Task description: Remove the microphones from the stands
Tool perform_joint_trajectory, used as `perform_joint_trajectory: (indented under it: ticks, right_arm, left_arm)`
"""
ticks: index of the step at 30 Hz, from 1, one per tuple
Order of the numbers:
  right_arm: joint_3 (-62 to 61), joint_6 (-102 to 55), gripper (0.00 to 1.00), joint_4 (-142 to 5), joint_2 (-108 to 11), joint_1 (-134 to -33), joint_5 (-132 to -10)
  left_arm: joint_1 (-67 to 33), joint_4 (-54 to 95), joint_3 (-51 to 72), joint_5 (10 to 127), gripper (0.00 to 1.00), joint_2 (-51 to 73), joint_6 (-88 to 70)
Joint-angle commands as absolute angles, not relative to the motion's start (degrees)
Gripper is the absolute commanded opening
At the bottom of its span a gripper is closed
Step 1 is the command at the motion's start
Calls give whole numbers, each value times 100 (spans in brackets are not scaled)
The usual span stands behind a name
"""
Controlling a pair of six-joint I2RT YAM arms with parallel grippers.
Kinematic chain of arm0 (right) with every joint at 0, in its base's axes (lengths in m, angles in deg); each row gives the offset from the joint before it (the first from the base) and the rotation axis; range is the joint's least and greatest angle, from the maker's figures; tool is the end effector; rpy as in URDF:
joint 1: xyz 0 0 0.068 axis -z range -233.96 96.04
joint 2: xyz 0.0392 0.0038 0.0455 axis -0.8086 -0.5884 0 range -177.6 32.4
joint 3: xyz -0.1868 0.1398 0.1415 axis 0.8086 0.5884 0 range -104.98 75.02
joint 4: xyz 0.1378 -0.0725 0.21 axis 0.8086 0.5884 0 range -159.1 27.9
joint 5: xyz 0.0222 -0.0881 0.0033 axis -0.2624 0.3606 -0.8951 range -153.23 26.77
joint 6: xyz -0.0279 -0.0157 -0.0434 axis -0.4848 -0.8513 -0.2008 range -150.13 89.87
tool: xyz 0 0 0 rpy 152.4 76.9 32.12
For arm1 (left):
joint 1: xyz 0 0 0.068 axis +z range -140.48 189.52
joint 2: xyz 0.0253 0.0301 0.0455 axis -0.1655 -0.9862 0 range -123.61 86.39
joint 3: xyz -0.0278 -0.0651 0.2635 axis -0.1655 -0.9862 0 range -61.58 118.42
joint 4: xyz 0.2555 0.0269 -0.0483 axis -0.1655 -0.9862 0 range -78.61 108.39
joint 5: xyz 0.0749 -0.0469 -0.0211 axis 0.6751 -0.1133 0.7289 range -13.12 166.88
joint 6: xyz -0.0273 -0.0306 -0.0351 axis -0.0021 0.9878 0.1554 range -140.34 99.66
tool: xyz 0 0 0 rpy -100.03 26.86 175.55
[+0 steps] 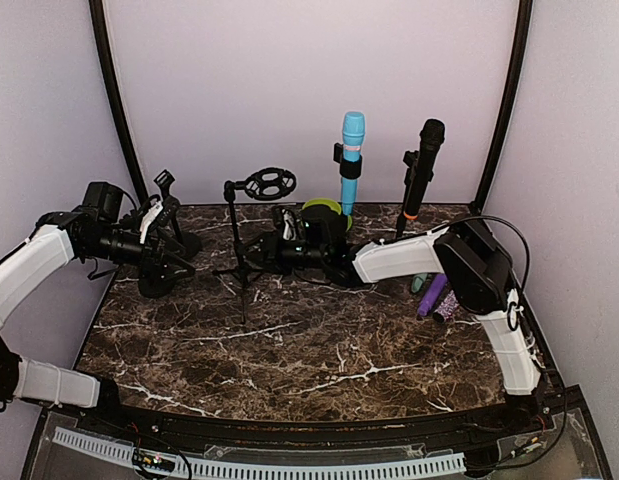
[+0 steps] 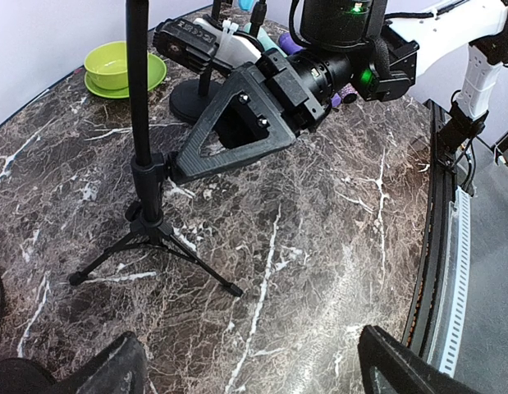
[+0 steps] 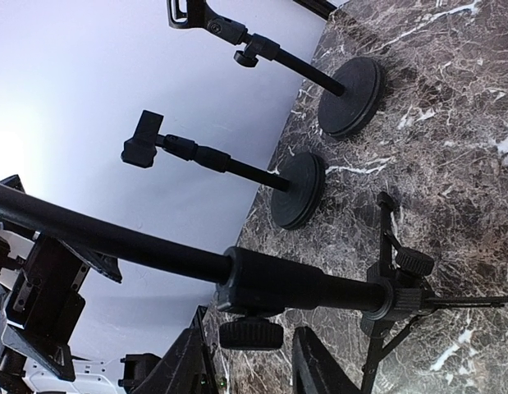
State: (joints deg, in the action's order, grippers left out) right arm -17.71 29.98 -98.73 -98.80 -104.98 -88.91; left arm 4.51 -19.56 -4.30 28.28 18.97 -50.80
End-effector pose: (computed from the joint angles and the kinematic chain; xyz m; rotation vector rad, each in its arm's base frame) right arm 0.3200 0.4201 0.1904 -0.2363 2.0739 1.7113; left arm 0.2321 -0.0472 0.3006 1.0094 1.9350 -0.7657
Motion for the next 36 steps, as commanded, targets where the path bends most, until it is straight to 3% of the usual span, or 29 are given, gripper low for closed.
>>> perform_joint_trajectory:
  ticks: [1,5,10,16,28,36]
  right_arm:
    - [-2068,3116,37,-10158,-10078,-10542,-8860]
    - [-2116,3156,30,-10167,-10120,-10540,-8831]
    - [-2072,3148,13,-10174,-10098,-10537,-8752]
    - [-2101,3005,4,-10045,-10022,-10569,-8653]
    - [-2386,1107,0,-8013,-9709,-10975,-6941]
    - [-2211,1006,2,-8218,-9627,-11021,-6657]
  left_arm:
    - [475,-2108,-337,2749,92,2045,-5154]
    - [473,-2111,-339,2764,92,2055,-5161]
    - [473,-2129,-355,2792,92,2064,-5179]
    - [473,-2111,-369,2785,92,2072,-5163]
    - [477,-2084,-393,2783,92,2058,-5145]
    - [476,-2124,-398,2822,92,2082,-5172]
